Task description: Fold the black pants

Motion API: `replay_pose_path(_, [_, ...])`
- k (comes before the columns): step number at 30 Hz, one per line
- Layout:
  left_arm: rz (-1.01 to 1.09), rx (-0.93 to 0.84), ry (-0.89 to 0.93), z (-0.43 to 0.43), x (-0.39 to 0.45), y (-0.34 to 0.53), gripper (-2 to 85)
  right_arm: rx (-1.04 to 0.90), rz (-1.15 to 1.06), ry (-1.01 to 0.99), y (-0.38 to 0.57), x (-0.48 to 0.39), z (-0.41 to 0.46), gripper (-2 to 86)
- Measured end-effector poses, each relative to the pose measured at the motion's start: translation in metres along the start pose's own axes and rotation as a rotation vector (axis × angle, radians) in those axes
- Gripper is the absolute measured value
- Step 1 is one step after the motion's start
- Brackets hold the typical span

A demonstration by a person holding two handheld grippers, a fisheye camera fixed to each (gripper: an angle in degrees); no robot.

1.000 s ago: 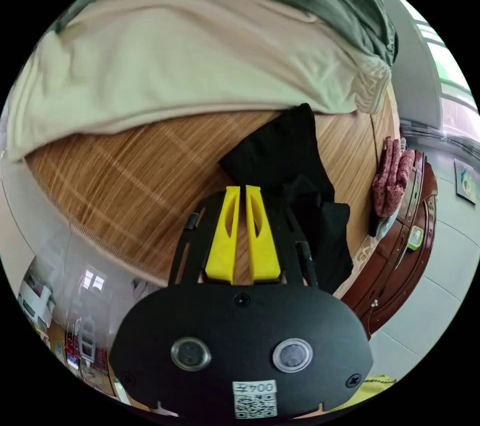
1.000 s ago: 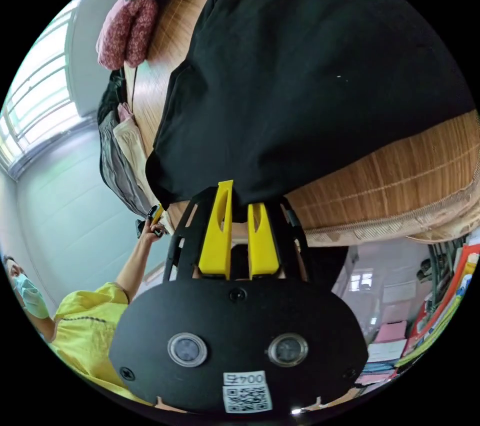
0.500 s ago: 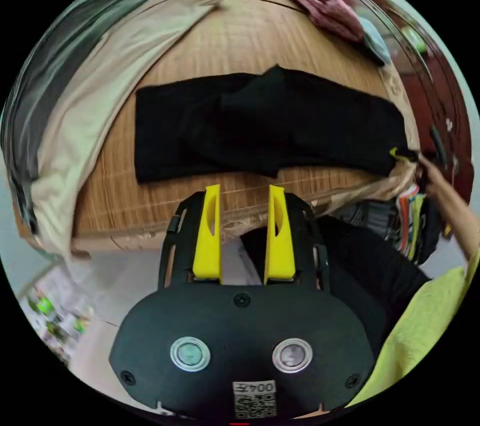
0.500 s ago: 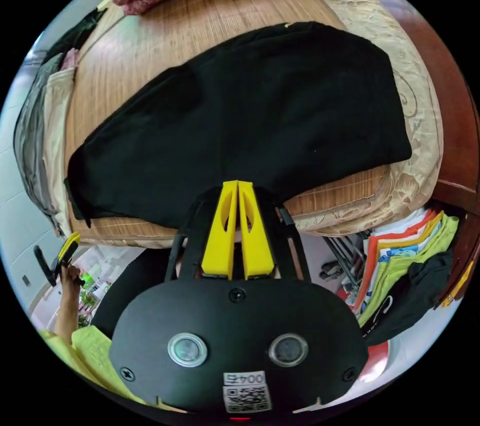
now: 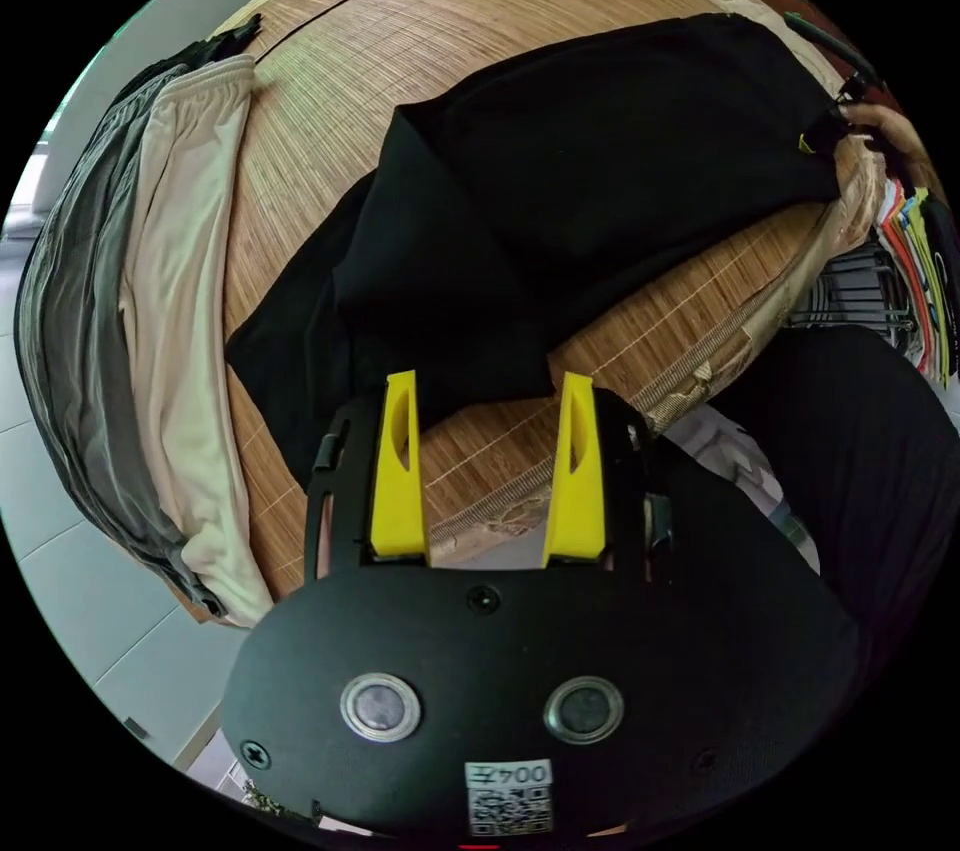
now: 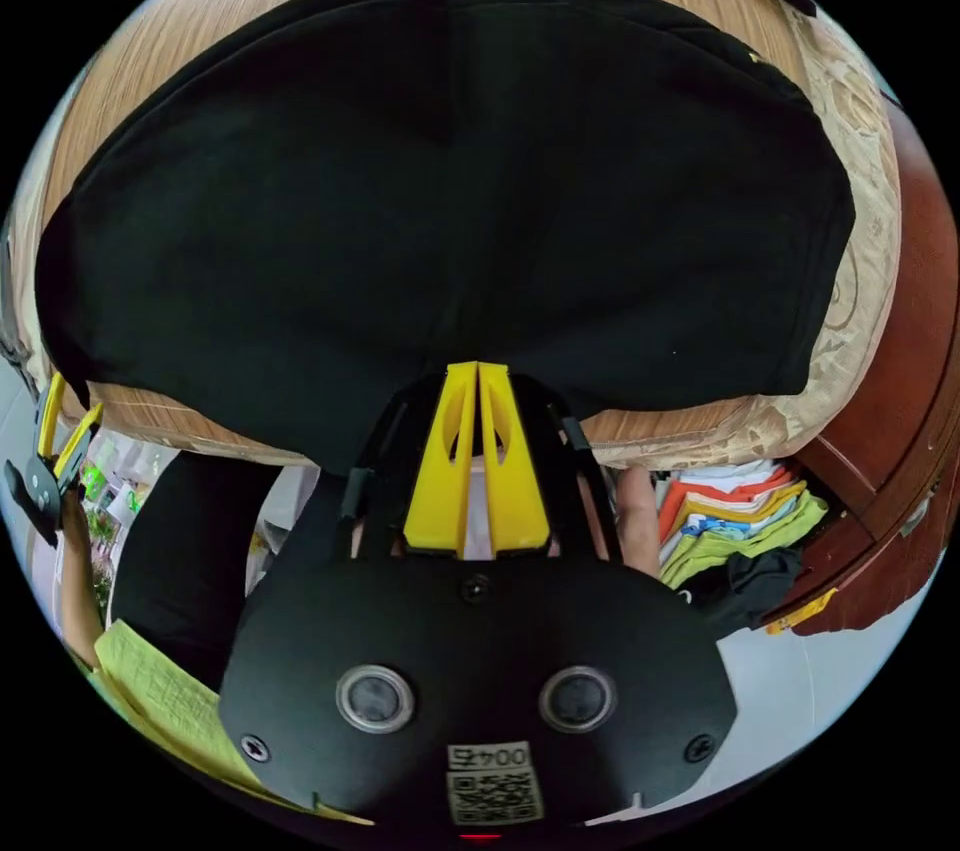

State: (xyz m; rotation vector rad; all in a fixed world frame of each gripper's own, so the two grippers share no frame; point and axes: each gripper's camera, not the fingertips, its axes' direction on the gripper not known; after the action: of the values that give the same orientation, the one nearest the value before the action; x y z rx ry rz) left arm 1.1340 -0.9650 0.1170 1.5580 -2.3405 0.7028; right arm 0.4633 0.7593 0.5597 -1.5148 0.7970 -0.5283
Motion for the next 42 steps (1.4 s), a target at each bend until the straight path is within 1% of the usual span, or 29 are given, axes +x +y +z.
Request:
replay_pose_path(4, [0.007, -0.024, 0.027, 0.003, -0.003, -0.014, 10.8, 0.059, 0.006, -0.135, 0.004, 0.016, -0.002, -0.5])
replay_pose_path(5, [-0.005, -0.013, 0.028, -0.004, -0.006, -0.016, 8.3, 0.065, 0.002, -0.149, 0.005, 0.018, -0.002, -0.5])
replay_pose_path(8, [-0.013, 0.012, 0.025, -0.028, -0.012, -0.018, 4.5, 0.101, -0.043, -0.189, 0.007, 0.024, -0.001, -0.6])
replay_pose_path(12, [-0.083, 0.025, 0.118, -0.065, -0.037, -0.019, 3.4, 0.136, -0.086, -0.25, 0.008, 0.032, 0.002, -0.7])
replay_pose_path(15, [-0.191, 0.045, 0.151, -0.107, -0.072, -0.015, 3.0, 0.143, -0.106, -0.312, 0.006, 0.04, 0.006, -0.7])
replay_pose_path(18, [-0.319, 0.039, 0.196, -0.147, -0.119, -0.012, 2.8, 0.138, -0.128, -0.35, 0.003, 0.045, 0.009, -0.8])
replay_pose_path(21, [-0.408, -0.021, 0.232, -0.171, -0.175, -0.015, 2.7, 0.117, -0.153, -0.363, -0.002, 0.046, 0.012, -0.8])
replay_pose_path(24, [-0.48, -0.109, 0.346, -0.162, -0.236, -0.024, 2.4, 0.102, -0.184, -0.374, -0.007, 0.046, 0.015, -0.7])
replay_pose_path(26, [-0.505, -0.165, 0.439, -0.136, -0.274, -0.034, 2.1, 0.095, -0.192, -0.39, -0.009, 0.047, 0.017, -0.7])
replay_pose_path(28, [-0.525, -0.209, 0.423, -0.113, -0.298, -0.04, 1.7, 0.092, -0.186, -0.405, -0.01, 0.046, 0.021, -0.7])
replay_pose_path(32, [-0.548, -0.31, 0.318, -0.073, -0.341, -0.048, 2.4, 0.108, -0.158, -0.37, -0.007, 0.037, 0.025, -0.8])
replay_pose_path(33, [-0.549, -0.306, 0.321, -0.071, -0.346, -0.048, 2.5, 0.117, -0.151, -0.341, -0.005, 0.032, 0.026, -0.8])
replay_pose_path(37, [-0.494, -0.196, 0.422, -0.069, -0.357, -0.035, 4.2, 0.144, -0.12, -0.248, 0.0, 0.013, 0.031, -0.8])
replay_pose_path(39, [-0.472, -0.178, 0.467, -0.064, -0.355, -0.018, 5.5, 0.166, -0.076, -0.252, 0.004, 0.01, 0.036, -0.8])
replay_pose_path(42, [-0.54, -0.101, 0.641, -0.05, -0.358, 0.029, 6.7, 0.217, 0.016, -0.325, 0.013, 0.013, 0.047, -0.8])
